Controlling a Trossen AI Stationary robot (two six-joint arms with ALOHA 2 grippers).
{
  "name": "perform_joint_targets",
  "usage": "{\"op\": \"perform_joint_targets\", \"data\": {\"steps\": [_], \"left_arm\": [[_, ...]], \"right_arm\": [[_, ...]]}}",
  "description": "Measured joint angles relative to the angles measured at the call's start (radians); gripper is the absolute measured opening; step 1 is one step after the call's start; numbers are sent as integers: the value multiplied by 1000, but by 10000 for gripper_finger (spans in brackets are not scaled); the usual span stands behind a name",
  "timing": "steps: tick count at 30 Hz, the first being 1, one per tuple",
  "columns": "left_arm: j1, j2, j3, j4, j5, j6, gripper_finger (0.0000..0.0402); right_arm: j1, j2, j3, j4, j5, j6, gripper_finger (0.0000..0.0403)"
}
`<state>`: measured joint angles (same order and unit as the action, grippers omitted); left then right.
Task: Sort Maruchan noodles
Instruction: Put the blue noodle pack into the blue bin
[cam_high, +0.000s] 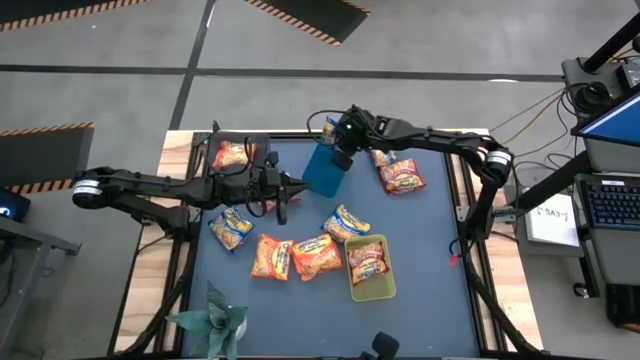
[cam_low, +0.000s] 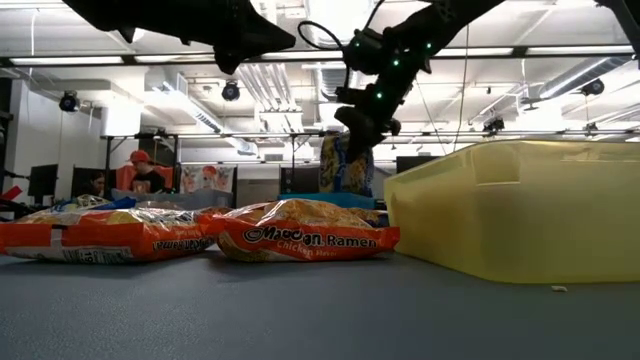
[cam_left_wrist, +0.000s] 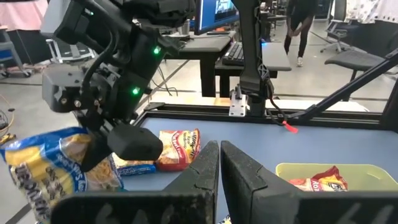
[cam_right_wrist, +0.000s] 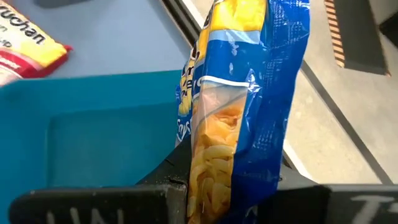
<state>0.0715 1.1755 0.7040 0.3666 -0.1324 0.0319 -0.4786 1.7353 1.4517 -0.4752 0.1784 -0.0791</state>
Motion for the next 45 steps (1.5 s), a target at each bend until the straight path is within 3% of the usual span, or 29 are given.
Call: {"op": "perform_joint_targets", "data": {"steps": [18, 38, 45], "left_arm": [[0, 0, 0, -1, 0, 0, 0], [0, 1, -5, -2, 0, 0, 0], [0, 1, -5, -2, 0, 0, 0]], "right_arm": [[0, 131, -1, 47, 5, -41, 75], [0, 143, -1, 31, 6, -33, 75], [0, 142, -1, 28, 8, -26, 117]]}}
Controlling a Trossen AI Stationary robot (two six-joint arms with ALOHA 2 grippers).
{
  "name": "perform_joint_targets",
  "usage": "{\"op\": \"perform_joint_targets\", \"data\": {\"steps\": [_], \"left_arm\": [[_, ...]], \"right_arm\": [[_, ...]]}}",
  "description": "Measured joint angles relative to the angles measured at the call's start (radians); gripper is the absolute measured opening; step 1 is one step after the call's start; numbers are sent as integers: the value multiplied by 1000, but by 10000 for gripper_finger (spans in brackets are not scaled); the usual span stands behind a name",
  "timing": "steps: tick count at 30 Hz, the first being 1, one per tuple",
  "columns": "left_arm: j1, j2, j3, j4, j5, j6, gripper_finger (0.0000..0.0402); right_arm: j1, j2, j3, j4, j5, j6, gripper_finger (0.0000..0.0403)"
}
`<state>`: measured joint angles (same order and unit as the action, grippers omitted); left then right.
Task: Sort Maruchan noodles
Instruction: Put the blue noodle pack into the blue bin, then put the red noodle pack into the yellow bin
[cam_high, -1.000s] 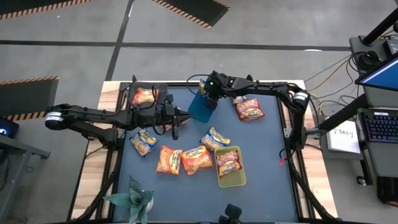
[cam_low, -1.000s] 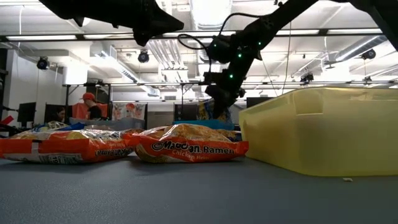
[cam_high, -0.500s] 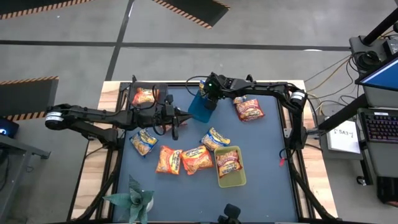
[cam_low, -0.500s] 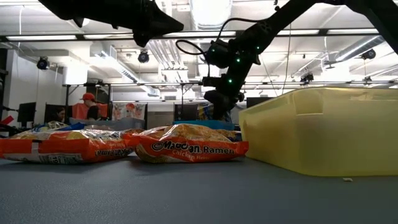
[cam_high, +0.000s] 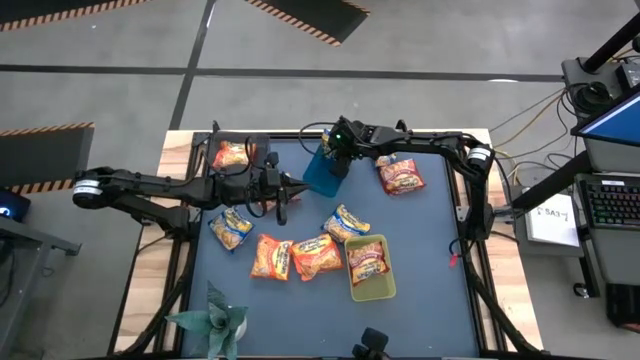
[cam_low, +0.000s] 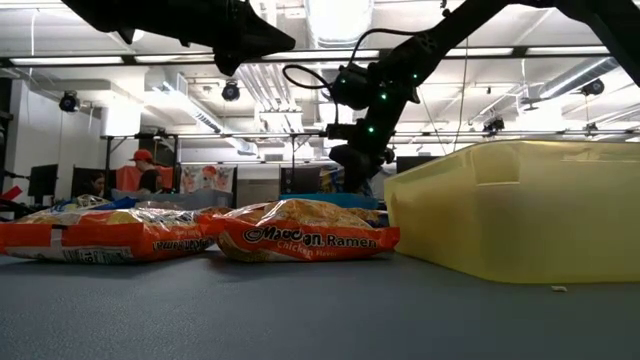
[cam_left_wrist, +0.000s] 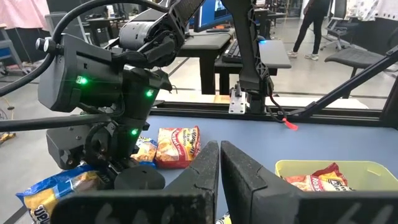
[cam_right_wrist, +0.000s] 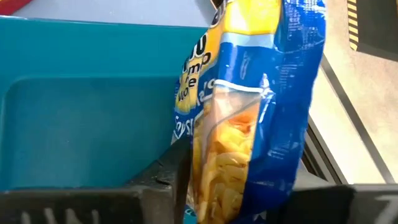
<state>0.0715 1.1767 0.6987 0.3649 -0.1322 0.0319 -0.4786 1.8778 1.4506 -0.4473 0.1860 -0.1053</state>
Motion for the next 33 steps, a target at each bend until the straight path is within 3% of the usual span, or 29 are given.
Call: {"op": "perform_joint_targets", "data": {"steps": [18, 33], "left_arm": [[0, 0, 0, 0, 0, 0, 0], [0, 0, 0, -29, 0, -60, 0]], "right_arm": [[0, -54, 4, -38, 52, 4, 194], [49, -303, 40, -288, 44, 218, 192]]}}
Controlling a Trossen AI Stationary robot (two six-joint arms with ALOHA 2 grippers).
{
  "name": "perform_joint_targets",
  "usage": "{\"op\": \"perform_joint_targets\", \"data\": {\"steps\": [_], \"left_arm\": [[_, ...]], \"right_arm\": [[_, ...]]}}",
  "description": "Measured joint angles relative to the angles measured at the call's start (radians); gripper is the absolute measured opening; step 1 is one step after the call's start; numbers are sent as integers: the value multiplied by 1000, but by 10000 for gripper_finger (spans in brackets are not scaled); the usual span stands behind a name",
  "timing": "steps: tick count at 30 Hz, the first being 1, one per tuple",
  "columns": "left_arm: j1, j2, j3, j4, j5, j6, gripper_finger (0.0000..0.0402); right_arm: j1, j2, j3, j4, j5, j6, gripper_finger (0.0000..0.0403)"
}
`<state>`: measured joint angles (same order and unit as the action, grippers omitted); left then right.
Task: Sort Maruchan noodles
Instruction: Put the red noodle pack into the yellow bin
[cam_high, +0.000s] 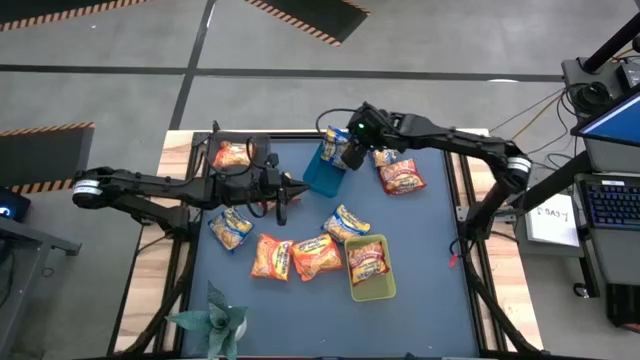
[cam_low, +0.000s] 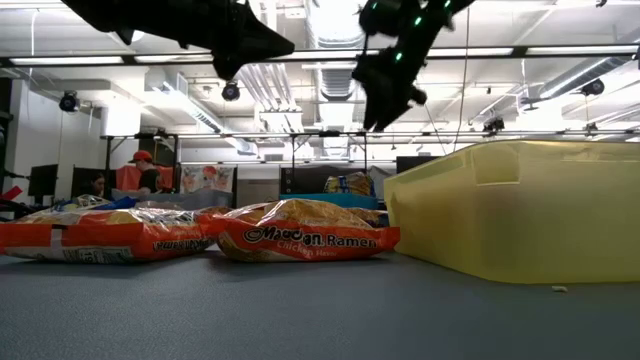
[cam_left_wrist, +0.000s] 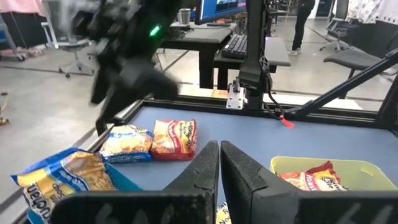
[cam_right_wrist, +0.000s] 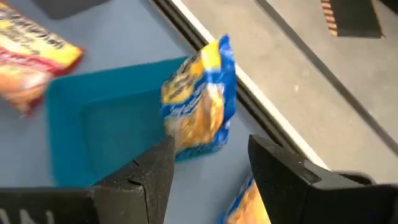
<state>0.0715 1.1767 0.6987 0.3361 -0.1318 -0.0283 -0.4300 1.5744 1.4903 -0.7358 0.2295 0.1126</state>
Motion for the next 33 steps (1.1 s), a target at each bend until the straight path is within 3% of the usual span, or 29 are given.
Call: {"op": "perform_joint_targets", "data": {"steps": [8, 21, 26, 33], "left_arm": [[-3, 0, 0, -47, 0, -65, 0], [-53, 0, 0, -130, 2, -174, 0], [-53, 0, 10, -296, -15, -265, 0], [-52, 0, 101, -629, -154, -374, 0]], "right_arm": [[139, -169, -121, -3, -2, 102, 191], [298, -350, -441, 136, -1, 330, 191], [333, -397, -538, 224, -1, 351, 191], [359, -476, -666, 394, 0, 333, 192]]}}
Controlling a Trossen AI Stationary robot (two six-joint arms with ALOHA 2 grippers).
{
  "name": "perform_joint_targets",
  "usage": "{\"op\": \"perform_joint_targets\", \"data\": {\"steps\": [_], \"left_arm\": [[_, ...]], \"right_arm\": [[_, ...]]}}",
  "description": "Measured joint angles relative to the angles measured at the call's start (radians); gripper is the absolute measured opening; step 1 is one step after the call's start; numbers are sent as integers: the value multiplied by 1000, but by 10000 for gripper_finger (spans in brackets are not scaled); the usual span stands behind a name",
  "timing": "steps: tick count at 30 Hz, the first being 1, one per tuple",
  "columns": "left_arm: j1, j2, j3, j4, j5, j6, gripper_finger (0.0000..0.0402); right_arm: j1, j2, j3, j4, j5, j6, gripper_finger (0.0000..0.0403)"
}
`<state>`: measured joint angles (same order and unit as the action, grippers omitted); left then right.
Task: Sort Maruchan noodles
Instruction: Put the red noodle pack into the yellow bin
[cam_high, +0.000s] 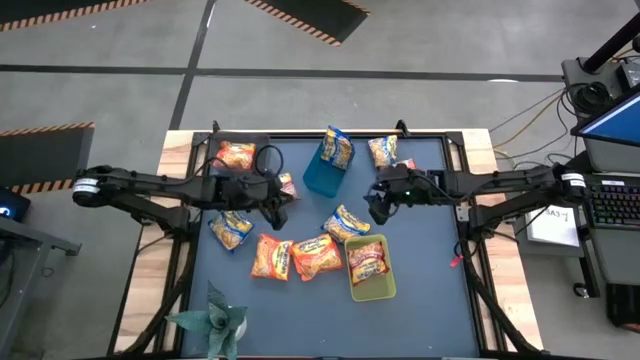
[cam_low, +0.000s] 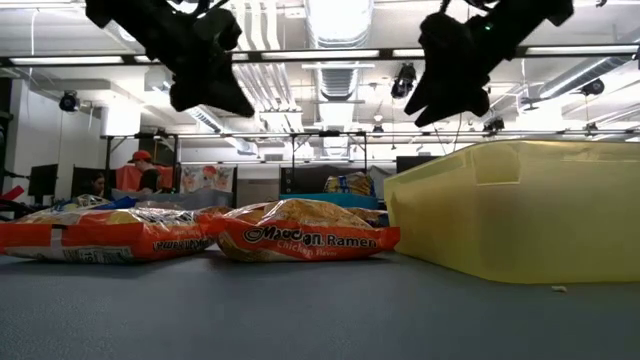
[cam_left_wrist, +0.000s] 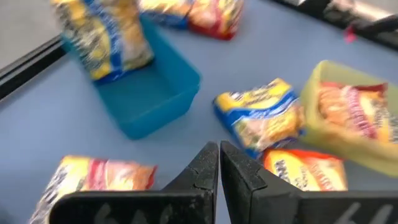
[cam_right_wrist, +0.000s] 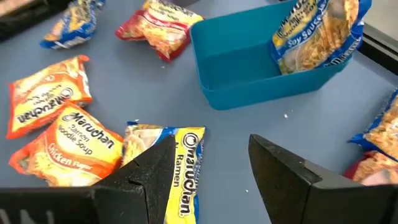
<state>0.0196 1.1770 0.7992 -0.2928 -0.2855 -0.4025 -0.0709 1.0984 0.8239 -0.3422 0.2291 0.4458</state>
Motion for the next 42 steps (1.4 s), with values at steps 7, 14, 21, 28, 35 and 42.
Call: {"op": "perform_joint_targets", "data": {"steps": [7, 14, 21, 28, 35, 42], "left_arm": [[1, 0, 39, -142, -5, -61, 0], [1, 29, 39, -144, -4, -92, 0], [1, 174, 116, -237, 14, -105, 0], [2, 373, 279, -541, 0, -108, 0], [2, 497, 362, -642, -88, -104, 39], [3, 543, 384, -653, -209, -146, 115]], "right_arm": [[1, -107, -128, 130, 1, -4, 192], [1, -185, -277, 371, 1, -22, 192], [1, -193, -391, 560, -1, -34, 192], [1, -193, -414, 572, -1, -19, 192], [1, -193, -414, 572, -1, -19, 192], [1, -192, -414, 572, -1, -19, 192]]}}
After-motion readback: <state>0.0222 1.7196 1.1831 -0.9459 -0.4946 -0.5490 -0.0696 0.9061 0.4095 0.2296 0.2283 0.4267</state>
